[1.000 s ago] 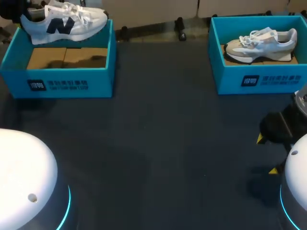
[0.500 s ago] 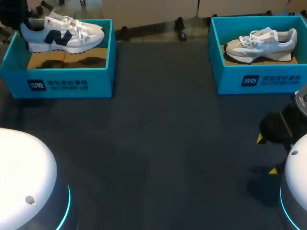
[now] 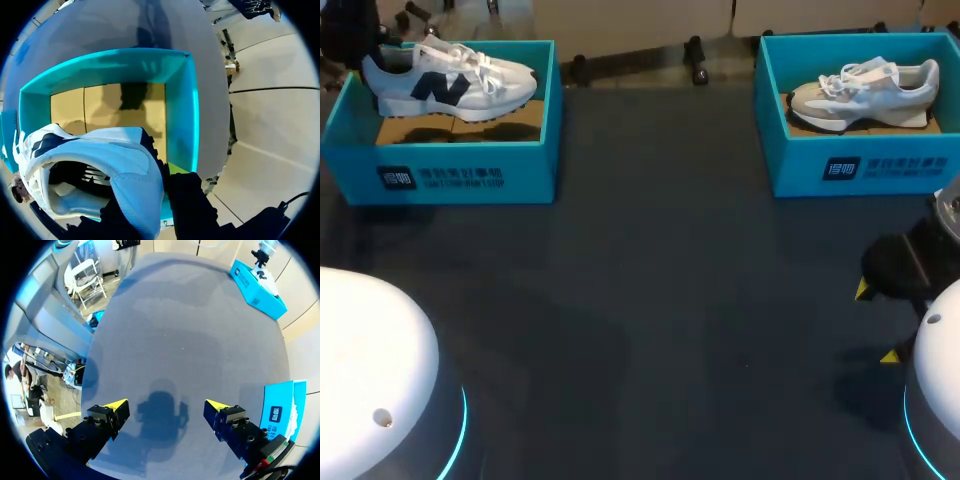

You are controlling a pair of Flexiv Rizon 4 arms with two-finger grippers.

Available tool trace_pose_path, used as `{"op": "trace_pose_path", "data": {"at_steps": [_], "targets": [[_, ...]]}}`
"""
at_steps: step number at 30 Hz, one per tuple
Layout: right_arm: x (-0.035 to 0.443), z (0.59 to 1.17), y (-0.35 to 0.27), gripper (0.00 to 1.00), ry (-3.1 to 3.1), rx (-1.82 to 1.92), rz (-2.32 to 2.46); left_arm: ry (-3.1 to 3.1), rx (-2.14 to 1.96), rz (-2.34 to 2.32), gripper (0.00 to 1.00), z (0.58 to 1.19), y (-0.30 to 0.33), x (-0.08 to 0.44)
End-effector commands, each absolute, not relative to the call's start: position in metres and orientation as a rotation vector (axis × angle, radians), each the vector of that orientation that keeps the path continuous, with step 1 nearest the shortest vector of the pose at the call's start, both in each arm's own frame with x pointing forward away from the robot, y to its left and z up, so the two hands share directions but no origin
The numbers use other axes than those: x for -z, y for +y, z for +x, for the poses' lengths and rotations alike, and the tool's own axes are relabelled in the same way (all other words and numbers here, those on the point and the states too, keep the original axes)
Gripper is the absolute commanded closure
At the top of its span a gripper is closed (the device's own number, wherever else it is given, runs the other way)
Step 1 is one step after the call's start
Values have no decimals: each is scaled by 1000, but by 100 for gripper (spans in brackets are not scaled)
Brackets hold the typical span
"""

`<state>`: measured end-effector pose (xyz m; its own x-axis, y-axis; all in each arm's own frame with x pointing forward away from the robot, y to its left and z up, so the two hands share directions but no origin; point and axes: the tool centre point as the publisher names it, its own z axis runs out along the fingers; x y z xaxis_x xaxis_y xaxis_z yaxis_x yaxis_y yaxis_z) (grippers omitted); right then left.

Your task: Take the shoe out of the shoebox, open the shoe tongue, remove and reinsert the insole, then place the shoe into the shoebox

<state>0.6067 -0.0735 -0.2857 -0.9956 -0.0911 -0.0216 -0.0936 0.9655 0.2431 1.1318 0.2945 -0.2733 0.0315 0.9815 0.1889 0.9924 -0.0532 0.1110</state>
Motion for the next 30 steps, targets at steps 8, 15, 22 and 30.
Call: {"op": "trace_pose_path", "data": {"at_steps": [8,15,22,30], "targets": [[286,605,-74,0,3100,-384,-145,-2079,335,-2215,100,1123,297,288],[286,605,-74,0,3100,-384,-145,-2090,324,-2204,100,1114,302,284],[286,605,-74,0,3100,-384,-145,-2056,294,-2230,100,1099,309,284],[286,605,-74,0,3100,-384,-145,-2047,277,-2221,100,1087,311,288]]}}
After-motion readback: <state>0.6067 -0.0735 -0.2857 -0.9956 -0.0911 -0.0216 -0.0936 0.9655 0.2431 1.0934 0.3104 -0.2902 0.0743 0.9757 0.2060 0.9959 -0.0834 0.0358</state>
